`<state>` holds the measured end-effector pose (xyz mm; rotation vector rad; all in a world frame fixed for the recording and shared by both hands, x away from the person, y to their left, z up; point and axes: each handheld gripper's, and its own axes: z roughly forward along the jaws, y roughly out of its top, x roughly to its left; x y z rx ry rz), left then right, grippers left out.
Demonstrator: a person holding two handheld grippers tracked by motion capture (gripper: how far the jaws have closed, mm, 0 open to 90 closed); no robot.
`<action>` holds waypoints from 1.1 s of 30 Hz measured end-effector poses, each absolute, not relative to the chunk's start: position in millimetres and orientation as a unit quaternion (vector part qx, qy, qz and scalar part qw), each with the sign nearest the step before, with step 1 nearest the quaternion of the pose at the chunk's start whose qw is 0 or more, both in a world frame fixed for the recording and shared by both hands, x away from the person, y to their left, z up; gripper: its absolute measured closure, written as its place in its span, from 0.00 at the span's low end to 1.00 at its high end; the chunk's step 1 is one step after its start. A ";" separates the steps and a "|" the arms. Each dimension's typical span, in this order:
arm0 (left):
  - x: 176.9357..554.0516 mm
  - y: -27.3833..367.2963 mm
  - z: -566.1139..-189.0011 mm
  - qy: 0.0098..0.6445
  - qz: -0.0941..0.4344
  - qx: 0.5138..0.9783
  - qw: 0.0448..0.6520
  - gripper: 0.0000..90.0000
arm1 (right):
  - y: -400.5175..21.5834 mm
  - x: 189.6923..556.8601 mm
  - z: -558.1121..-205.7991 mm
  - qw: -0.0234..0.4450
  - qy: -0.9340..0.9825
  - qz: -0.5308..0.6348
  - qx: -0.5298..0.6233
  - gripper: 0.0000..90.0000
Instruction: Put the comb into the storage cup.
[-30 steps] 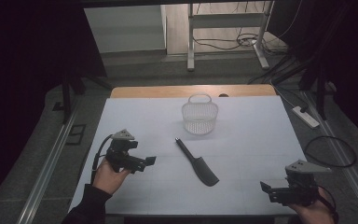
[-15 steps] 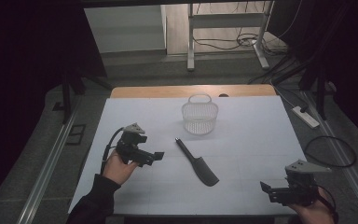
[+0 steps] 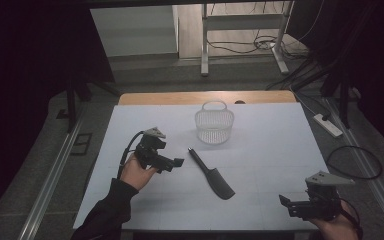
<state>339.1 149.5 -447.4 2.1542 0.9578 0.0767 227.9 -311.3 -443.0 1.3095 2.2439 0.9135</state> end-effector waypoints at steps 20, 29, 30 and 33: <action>366.1 115.5 -451.3 0.357 0.024 0.861 0.361 0.00 | -312.2 228.2 -442.9 0.191 0.798 0.326 0.470 0.00; 373.9 98.5 -453.0 0.345 0.026 0.870 0.351 0.00 | -312.2 228.1 -443.0 0.190 0.798 0.326 0.470 0.00; 375.3 95.5 -453.4 0.344 0.024 0.871 0.351 0.00 | -312.2 228.1 -443.0 0.190 0.798 0.326 0.469 0.00; 378.0 90.6 -454.3 0.343 0.019 0.871 0.350 0.00 | -312.1 228.1 -443.0 0.190 0.798 0.326 0.469 0.00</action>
